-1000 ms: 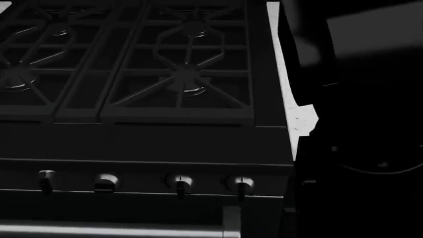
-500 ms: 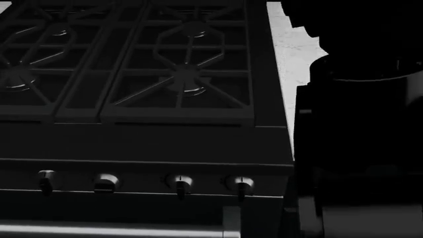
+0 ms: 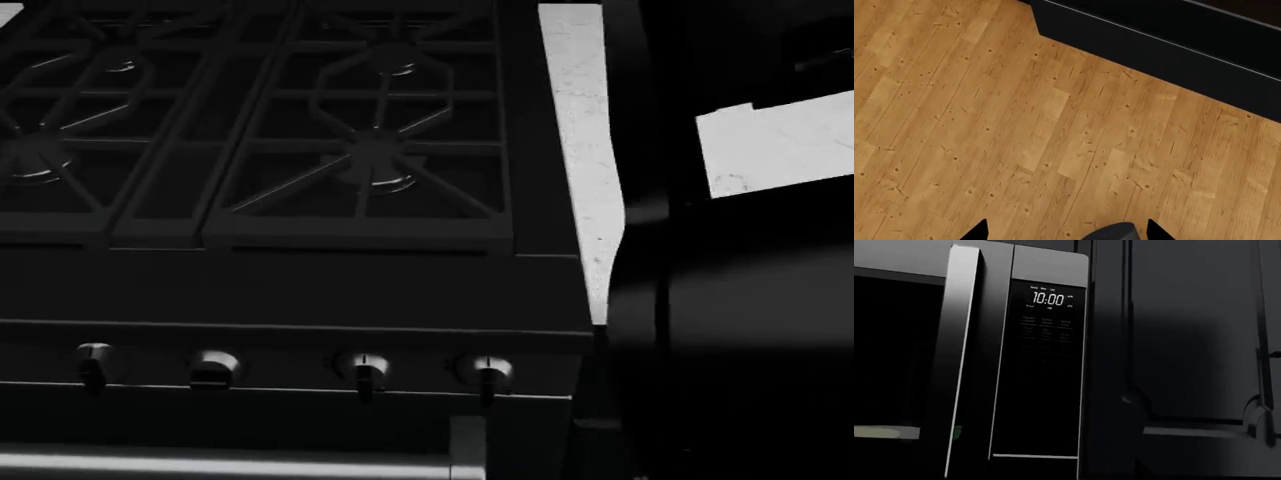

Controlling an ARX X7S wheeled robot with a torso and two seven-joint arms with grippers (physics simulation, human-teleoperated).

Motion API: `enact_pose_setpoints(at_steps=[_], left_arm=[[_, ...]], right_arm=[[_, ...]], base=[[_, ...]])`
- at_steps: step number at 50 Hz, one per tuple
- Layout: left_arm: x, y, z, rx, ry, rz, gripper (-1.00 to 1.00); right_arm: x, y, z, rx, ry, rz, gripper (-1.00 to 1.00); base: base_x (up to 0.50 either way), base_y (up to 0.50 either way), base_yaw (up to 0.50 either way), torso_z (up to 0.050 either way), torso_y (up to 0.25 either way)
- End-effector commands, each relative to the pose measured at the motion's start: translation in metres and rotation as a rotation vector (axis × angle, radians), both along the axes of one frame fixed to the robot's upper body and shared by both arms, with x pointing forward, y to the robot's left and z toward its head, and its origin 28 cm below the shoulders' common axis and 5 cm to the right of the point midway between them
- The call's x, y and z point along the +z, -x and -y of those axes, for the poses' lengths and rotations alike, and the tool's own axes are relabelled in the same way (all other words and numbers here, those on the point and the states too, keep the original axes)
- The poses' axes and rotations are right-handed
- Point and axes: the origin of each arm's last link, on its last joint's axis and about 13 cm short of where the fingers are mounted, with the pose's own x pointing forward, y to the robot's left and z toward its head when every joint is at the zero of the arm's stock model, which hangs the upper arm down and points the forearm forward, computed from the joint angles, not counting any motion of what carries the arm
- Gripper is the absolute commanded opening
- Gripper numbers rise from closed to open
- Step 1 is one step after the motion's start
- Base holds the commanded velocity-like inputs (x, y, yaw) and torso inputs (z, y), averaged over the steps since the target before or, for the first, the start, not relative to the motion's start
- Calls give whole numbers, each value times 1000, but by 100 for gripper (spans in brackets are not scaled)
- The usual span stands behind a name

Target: Press the stop button on the microwave

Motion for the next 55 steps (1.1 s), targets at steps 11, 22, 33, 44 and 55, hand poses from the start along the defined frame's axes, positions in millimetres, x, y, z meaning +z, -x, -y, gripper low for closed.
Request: enact_pose_setpoints(at_steps=[11,22,33,44,55], left_arm=[[0,0,0,0,0,0,100],[0,0,0,0,0,0,100],[0,0,0,0,0,0,100],[0,0,0,0,0,0,100],[0,0,0,0,0,0,100]], right_arm=[[21,9,14,-16,-74,74,100],[30,16,16,-14,-103,114,100],[56,37,15,5,-119,215,100],[50,33,12,48,-93,188,100],[40,25,3,80,-78,151,100]], base=[[98,-26,0,50,101],[179,-42,0,50,102],[0,0,0,50,102],[214,-81,0,50,101],[200,-76,0,50,102]])
